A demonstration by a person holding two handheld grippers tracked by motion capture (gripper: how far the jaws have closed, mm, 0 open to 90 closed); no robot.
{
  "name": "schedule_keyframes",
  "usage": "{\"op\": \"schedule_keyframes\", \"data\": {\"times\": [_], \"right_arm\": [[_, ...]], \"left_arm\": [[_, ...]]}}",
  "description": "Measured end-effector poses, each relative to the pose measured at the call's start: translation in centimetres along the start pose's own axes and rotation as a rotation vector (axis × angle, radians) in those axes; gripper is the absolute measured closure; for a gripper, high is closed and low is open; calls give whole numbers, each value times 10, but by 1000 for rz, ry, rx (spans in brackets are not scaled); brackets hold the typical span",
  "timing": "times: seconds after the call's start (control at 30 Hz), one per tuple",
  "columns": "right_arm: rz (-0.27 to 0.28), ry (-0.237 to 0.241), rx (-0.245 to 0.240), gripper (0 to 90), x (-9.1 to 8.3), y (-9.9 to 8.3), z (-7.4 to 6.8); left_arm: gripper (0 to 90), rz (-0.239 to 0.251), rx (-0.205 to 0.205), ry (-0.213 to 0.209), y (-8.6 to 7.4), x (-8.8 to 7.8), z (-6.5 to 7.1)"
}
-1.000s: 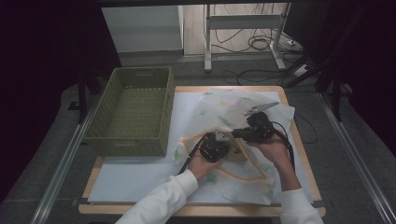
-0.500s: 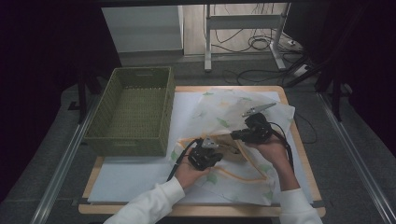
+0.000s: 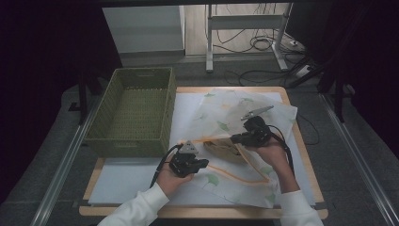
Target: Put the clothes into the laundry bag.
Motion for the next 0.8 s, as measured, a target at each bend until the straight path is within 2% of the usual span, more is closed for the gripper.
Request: {"op": "schedule_keyframes", "data": {"times": [0.27,0.43,0.6,0.73,0.8], "right_arm": [[-8,8,3,865,4,-4,0],[-8,8,0,864,4,-4,-1],[-16,16,-5,863,8,-7,-4],[-36,27,-7,862,15,-11,-5],[-45,30,-7,861,19,-13,-5]], "left_arm": [[893,4,2,28,-17,-25,-5],[844,-6,14,62,-33,-38,-9],[646,-5,5,100,-46,-51,-11],[480,-19,-18,94,-54,-59,-12],[428,-29,-20,100,-58,-61,-14]]}}
Point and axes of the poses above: each handheld gripper's, and its own axes: x roughly forward along the jaws, y roughly out of its top, z roughly to its right, the point moved 9 cm from there along x, roughly forward along the jaws, and after that the axes turned 6 degrees about x, right-handed, at the moved point
